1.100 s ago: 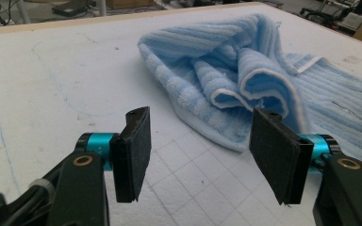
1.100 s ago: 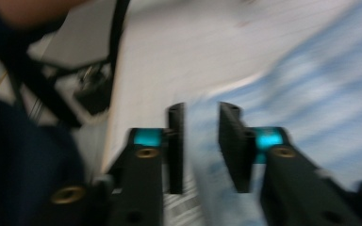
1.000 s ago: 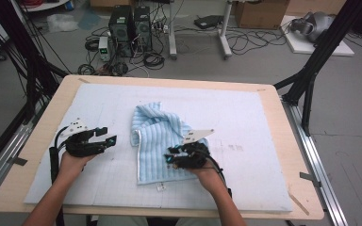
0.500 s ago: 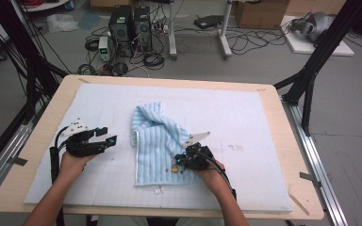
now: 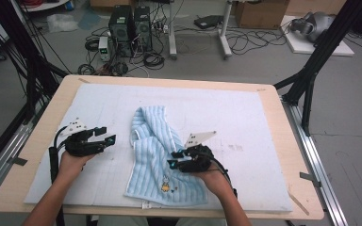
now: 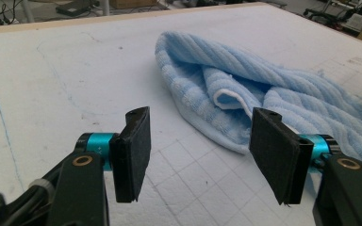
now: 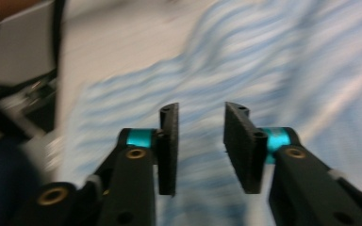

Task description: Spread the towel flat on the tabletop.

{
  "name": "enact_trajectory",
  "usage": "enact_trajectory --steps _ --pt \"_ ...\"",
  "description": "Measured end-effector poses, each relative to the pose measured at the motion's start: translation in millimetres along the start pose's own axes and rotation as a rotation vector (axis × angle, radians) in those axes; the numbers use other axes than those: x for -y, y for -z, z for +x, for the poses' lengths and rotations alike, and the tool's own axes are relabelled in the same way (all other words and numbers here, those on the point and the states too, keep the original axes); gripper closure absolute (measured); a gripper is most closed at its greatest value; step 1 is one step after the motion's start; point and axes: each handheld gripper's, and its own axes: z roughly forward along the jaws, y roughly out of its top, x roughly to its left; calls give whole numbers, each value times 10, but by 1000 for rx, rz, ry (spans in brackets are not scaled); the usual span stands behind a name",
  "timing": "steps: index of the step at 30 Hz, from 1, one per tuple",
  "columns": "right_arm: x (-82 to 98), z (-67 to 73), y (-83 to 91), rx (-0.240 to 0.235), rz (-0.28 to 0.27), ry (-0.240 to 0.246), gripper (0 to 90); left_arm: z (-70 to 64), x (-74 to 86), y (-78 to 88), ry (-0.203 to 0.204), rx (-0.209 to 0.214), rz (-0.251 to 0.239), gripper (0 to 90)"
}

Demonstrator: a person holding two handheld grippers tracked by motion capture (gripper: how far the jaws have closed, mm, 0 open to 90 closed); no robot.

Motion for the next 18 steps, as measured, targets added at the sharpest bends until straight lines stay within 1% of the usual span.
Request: enact_trajectory --steps 1,2,3,4,5,7,9,10,11,12,13,14,15,16,17,18 --pt "0 0 0 0 0 0 571 1 0 0 1 -1 -1 397" --pt "-44 -113 19 116 -39 -34 501 4 1 0 1 0 -1 397" --pt "-44 -113 19 116 -39 -34 501 4 1 0 1 0 -1 397" --pt "-67 -170 21 184 -53 -54 487 4 1 -1 1 -1 0 397" --pt "-91 -231 13 236 -59 -76 485 4 2 -3 1 -1 0 396" --pt "-136 -344 -26 325 -77 -120 447 4 1 -4 -1 -2 2 396" --pt "-183 -450 -105 398 -65 -165 429 4 3 -7 0 -2 1 396" --pt "-204 -495 -156 428 -57 -174 428 5 3 -8 0 -1 1 396" --pt "-219 -542 -212 441 -49 -186 420 5 4 -9 3 -2 -1 396" --pt "-242 -619 -345 442 -25 -221 415 7 5 -8 2 -2 0 396" --pt "-242 -619 -345 442 -25 -221 415 10 5 -6 2 -2 2 396" --pt "-251 -643 -421 443 -9 -224 414 12 5 -4 4 -3 2 396" --pt "-262 -675 -573 439 32 -232 429 14 5 -4 4 -2 2 395" --pt "-262 -675 -573 439 32 -232 429 14 5 -2 4 -2 2 395" --pt "-255 -684 -690 421 48 -240 489 14 5 -2 5 -2 2 395" --pt "-255 -684 -690 421 48 -240 489 13 6 -2 5 -1 2 395"
